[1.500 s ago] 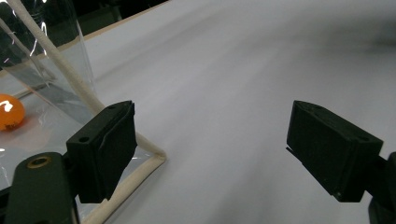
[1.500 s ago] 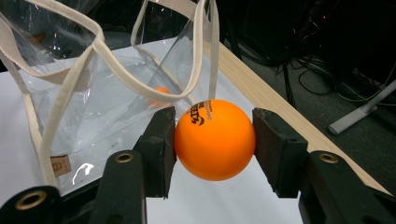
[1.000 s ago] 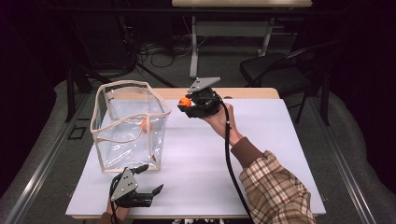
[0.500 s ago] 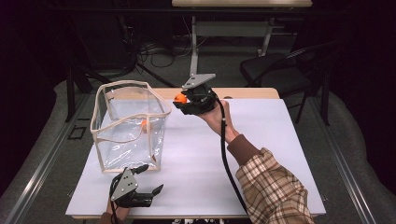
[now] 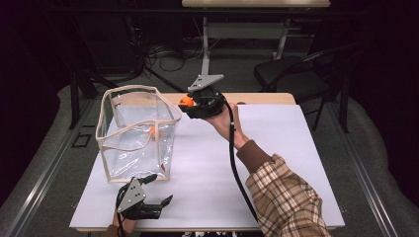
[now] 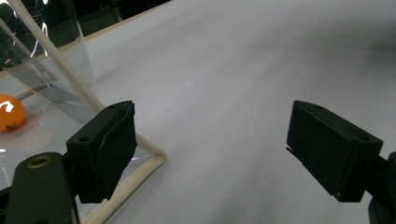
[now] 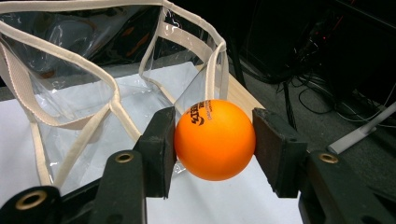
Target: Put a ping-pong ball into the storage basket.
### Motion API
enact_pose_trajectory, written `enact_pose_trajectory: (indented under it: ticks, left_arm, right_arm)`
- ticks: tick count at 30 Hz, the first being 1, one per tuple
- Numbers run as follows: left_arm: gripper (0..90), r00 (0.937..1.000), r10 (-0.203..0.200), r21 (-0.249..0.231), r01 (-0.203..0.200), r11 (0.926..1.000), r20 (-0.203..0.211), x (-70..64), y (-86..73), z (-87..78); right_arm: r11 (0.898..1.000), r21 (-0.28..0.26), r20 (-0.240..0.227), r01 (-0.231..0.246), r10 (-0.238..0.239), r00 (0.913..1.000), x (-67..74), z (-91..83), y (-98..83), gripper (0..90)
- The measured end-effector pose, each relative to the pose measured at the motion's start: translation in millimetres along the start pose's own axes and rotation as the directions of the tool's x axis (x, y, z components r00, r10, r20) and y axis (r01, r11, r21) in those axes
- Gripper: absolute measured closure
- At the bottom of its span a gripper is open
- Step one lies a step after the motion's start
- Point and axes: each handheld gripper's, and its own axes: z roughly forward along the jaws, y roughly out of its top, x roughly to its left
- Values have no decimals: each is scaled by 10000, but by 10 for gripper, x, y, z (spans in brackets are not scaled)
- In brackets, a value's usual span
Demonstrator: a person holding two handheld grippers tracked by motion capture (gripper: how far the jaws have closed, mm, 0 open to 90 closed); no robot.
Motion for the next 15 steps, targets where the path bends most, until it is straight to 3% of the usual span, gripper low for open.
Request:
enact_pose_trajectory:
  ticks: [15]
  left_arm:
    - [159, 10000, -9, -30, 9, 10000, 0, 0, 0, -1]
  right_arm:
    - [9999, -124, -178, -46, 44, 9998, 42, 103, 119, 509]
